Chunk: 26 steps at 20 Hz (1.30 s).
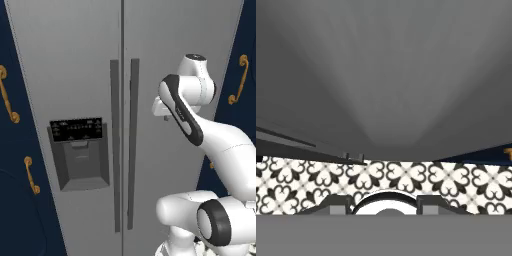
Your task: Take the strawberry from the fridge and place it on top of the pancake, located on the dining counter.
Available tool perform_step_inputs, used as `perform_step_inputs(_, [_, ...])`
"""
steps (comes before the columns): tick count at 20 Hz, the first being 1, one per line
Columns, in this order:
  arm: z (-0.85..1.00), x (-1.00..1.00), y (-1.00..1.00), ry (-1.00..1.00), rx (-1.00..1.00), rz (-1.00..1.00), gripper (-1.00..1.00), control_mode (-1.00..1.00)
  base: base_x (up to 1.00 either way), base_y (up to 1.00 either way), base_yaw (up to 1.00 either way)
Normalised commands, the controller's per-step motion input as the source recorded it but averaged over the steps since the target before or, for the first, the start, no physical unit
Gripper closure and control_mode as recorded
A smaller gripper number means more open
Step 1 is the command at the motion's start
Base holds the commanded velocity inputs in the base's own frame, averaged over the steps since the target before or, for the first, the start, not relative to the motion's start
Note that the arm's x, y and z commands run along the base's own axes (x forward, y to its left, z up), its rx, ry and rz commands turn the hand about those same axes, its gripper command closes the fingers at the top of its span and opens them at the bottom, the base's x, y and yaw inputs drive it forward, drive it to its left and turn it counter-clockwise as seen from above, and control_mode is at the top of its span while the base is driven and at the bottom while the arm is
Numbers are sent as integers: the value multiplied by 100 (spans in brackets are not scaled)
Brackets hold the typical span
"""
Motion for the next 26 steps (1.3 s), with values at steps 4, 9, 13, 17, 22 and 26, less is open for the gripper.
perform_step_inputs(4, [0,0,0,0,0,0,-100,100,-9,1,0])
perform_step_inputs(9, [0,0,0,0,0,0,-100,100,-76,20,0])
perform_step_inputs(13, [0,0,0,0,0,0,-100,100,-24,63,0])
perform_step_inputs(17, [0,0,0,0,0,0,-100,100,4,79,0])
perform_step_inputs(22, [0,0,0,0,0,0,-100,100,1,11,0])
perform_step_inputs(26, [0,0,0,0,0,0,-100,100,-43,0,-3])
